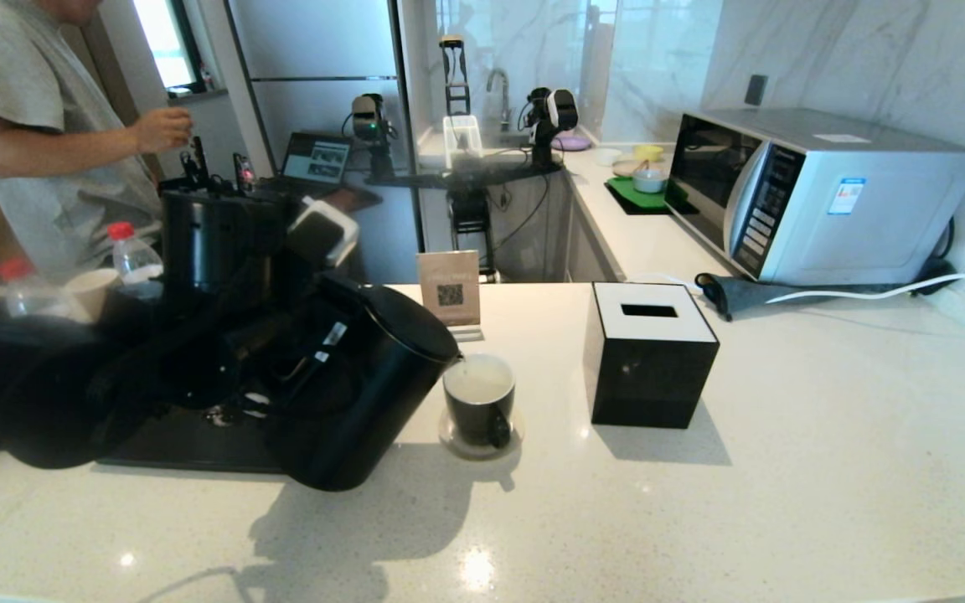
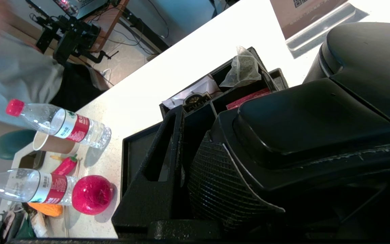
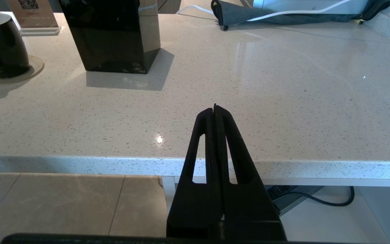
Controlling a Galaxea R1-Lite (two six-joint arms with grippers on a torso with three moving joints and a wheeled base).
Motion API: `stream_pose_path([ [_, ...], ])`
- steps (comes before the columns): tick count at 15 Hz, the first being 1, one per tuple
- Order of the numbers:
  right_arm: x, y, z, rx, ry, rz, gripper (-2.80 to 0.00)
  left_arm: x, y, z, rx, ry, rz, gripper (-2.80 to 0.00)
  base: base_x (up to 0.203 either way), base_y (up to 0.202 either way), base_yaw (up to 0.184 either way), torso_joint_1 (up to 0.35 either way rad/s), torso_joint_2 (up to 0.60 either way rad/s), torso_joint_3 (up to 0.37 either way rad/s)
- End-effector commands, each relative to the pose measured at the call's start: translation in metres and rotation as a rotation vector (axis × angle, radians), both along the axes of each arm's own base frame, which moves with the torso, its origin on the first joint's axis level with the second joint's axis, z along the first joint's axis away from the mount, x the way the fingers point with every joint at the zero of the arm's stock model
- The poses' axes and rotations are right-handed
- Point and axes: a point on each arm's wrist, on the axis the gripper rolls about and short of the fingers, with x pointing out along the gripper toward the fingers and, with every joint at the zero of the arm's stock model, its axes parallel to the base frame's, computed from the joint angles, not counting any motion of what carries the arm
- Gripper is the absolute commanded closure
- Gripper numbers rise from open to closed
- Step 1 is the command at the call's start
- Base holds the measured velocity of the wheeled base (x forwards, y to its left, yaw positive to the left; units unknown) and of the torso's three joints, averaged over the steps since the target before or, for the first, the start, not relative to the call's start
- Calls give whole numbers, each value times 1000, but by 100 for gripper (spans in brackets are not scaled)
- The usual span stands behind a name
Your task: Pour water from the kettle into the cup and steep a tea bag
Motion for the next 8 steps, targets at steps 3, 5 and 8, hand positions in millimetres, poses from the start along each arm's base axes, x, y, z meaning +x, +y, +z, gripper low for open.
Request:
stream_pose_path([
  [3, 0, 0, 0, -1, 0, 1, 0, 0, 0, 0, 5, -1, 1, 0, 0, 0, 0, 0, 0, 0],
  [5, 0, 0, 0, -1, 0, 1, 0, 0, 0, 0, 20, 0, -4, 0, 0, 0, 0, 0, 0, 0],
  [8, 0, 0, 0, -1, 0, 1, 0, 0, 0, 0, 22, -1, -5, 0, 0, 0, 0, 0, 0, 0],
])
